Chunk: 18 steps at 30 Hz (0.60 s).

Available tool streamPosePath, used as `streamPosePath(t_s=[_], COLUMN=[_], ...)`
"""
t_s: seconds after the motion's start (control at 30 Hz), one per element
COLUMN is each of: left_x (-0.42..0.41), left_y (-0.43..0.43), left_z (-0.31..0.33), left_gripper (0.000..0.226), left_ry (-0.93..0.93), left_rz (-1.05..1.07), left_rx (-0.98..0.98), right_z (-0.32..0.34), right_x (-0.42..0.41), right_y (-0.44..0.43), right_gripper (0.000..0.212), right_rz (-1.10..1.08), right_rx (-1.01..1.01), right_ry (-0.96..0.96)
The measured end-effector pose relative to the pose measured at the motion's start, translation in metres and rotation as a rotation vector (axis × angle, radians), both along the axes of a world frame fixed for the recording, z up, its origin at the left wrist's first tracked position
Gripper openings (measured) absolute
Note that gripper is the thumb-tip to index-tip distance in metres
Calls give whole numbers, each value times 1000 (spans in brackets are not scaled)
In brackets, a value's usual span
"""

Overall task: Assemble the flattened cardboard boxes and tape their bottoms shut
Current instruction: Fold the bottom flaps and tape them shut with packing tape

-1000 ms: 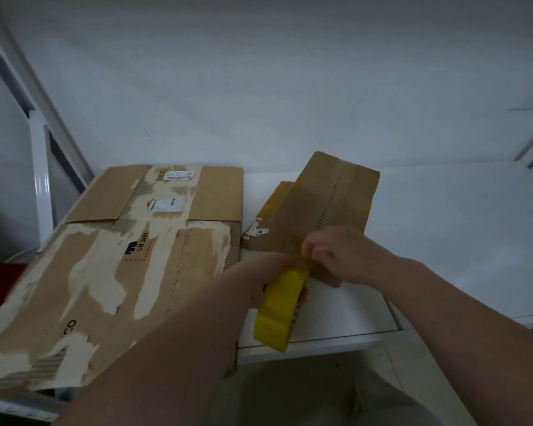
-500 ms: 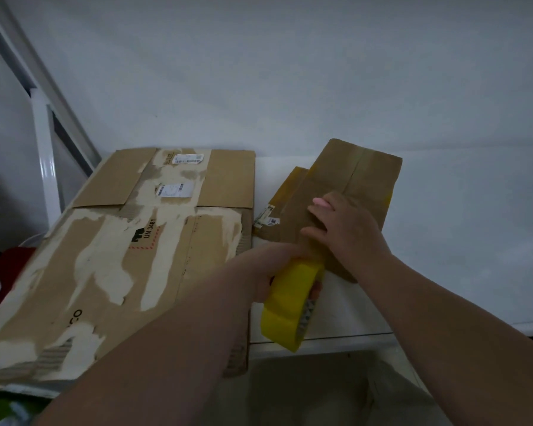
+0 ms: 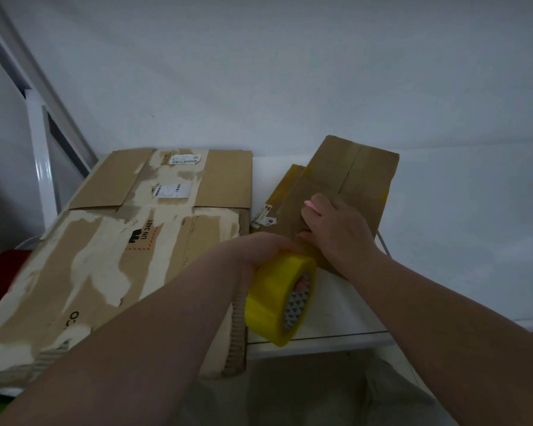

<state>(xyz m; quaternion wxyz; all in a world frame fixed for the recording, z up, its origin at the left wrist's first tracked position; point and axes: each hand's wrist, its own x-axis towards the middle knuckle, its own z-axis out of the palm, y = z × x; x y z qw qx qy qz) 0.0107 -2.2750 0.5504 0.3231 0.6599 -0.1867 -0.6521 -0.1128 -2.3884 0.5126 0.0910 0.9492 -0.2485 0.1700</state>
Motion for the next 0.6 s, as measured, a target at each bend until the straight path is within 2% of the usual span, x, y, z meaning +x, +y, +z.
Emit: streamPosePath(t_s=[0.17,0.37,0.43,0.53,0.6], left_x=[15,20,18,16,14], left_y=[9,13,16,19,18], left_z=[-7,-14,-14,-17,-17], left_gripper=[42,56,56,55,49], left_ry=[-60,7,2,-25,-73], left_rz=[-76,12,34,63,63], left_rx=[204,204,190,154,101], right_z=[-4,-4,-3,-2,-3], right_x=[-2,0,-3,-5,-6], right_y=[-4,0,-1,-6,-6], right_gripper=[65,74,71,54,60], right_rz=[2,-24,-1,40,43], right_rx=[-1,-29,-32,-55,-49], right_ry=[71,113,69,-14,-7])
